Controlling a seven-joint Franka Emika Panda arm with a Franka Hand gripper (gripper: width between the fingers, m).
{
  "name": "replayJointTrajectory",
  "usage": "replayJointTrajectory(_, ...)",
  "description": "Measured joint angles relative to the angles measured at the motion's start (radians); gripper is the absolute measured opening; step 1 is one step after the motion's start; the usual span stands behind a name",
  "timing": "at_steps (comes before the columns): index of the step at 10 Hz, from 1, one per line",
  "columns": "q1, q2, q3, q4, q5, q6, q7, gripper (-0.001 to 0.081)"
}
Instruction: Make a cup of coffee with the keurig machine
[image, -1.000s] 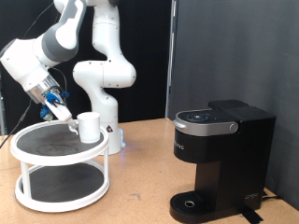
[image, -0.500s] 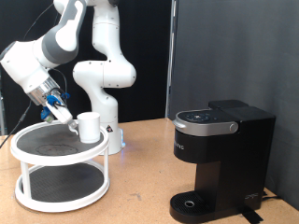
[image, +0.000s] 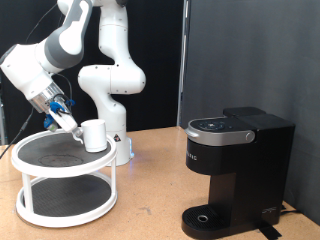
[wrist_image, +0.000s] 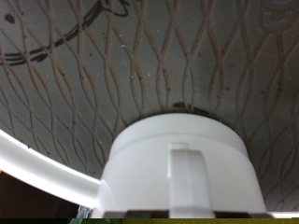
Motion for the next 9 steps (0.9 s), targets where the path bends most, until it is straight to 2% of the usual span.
replayJointTrajectory(1, -0.001, -0.003, 0.000, 0.015, 0.000, -0.044, 0.017, 0.0007)
replayJointTrajectory(4, -0.007, -0.027, -0.001, 0.112, -0.002, -0.253, 0.106, 0.0000)
replayJointTrajectory(6, -0.009, -0.042, -0.002, 0.165, -0.010, -0.345, 0.125, 0.0000)
replayJointTrajectory(9, -0.005, -0.042, 0.015, 0.141, -0.001, -0.339, 0.150, 0.0000)
